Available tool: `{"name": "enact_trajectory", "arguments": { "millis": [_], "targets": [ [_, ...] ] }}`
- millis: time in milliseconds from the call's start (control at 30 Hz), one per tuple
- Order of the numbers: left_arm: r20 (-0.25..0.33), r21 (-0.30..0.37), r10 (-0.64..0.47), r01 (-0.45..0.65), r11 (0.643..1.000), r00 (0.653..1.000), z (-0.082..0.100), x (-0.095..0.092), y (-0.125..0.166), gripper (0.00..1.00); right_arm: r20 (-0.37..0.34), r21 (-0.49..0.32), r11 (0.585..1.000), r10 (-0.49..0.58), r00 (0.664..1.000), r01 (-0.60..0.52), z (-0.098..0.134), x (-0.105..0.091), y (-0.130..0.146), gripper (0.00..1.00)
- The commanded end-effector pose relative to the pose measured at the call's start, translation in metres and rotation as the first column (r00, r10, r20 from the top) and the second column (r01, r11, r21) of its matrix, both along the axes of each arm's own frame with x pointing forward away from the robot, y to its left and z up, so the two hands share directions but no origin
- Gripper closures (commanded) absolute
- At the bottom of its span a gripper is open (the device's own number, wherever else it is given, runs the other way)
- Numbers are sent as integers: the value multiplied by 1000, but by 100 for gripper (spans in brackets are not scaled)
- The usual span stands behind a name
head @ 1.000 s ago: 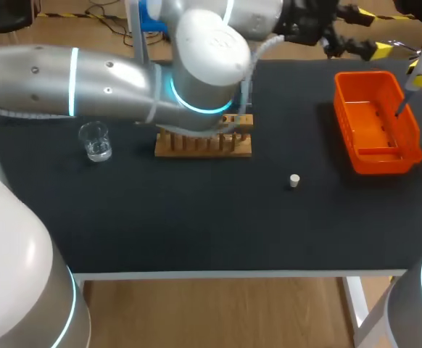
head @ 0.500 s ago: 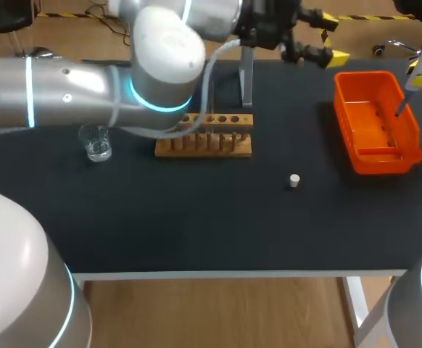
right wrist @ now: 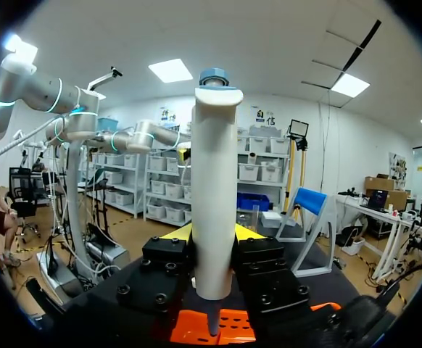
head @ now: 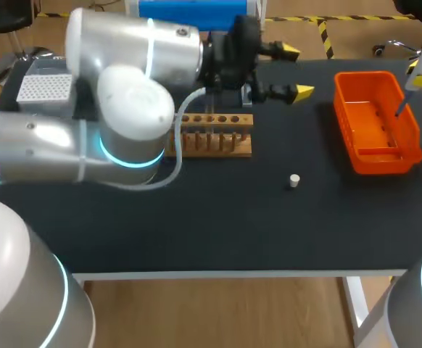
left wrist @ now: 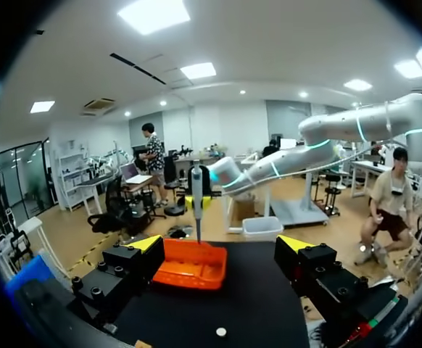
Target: Invert the test tube, pick up the pipette, mount the tip to pipette, aspirate from beaker and dispense into the tube, eject the tip, return the pipette, and cap with the stopper.
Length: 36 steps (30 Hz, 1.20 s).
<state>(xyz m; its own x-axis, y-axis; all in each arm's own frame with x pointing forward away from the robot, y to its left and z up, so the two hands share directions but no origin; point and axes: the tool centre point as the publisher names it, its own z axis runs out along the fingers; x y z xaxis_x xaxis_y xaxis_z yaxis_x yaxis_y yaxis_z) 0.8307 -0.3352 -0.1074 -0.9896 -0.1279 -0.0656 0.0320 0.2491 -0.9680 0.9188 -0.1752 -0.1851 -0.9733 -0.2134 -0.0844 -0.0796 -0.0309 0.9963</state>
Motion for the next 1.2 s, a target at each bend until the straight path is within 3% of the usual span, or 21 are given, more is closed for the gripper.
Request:
{"name": "enact_trajectory", "arguments": {
  "millis": [33, 567, 900, 1200],
  "targets": [
    [11, -84, 21, -20, 996, 1000, -14, -10, 16, 0, 1, -4, 1000, 1, 1000, -1, 1, 0, 0, 100],
    [3, -168, 67, -66, 984, 998, -38, -11, 43, 0, 1, -4, 1000, 1, 1000, -1, 1, 0, 0, 100],
    [32, -195, 96, -87, 977, 995, -37, -15, 63, 0, 1, -4, 1000, 1, 1000, -1, 1, 0, 0, 100],
    [-6, -191, 30, -30, 981, 1000, -32, -10, 69, 0, 1, -4, 1000, 1, 1000, -1, 1, 0, 0, 100]
  ]
}}
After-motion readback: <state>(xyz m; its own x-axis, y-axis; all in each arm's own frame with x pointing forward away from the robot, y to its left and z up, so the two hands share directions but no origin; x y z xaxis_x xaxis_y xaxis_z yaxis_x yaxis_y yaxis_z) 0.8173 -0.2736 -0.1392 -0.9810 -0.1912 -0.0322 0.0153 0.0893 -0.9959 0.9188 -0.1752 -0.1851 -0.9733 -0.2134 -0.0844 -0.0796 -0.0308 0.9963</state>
